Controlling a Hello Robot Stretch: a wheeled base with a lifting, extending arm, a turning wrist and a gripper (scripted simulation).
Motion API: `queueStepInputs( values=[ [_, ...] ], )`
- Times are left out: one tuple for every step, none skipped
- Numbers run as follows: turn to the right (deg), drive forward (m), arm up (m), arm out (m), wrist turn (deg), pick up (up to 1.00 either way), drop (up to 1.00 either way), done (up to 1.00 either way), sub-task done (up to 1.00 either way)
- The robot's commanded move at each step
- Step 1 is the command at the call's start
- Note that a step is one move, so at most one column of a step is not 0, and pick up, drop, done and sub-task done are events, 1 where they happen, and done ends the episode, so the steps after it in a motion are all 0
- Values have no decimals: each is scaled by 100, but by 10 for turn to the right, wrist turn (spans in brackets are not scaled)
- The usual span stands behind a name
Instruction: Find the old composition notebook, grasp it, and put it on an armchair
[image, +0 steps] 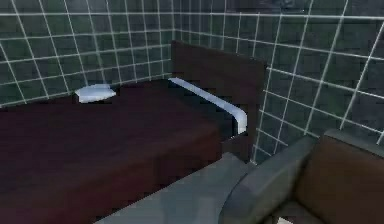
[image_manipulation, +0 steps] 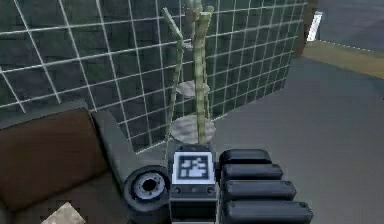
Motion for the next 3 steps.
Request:
queueStepInputs(
  values=[
    [450, 0, 0, 0, 0, 0, 0, 0, 0],
    [450, 0, 0, 0, 0, 0, 0, 0, 0],
    [120, 0, 0, 0, 0, 0, 0, 0, 0]
  ],
)
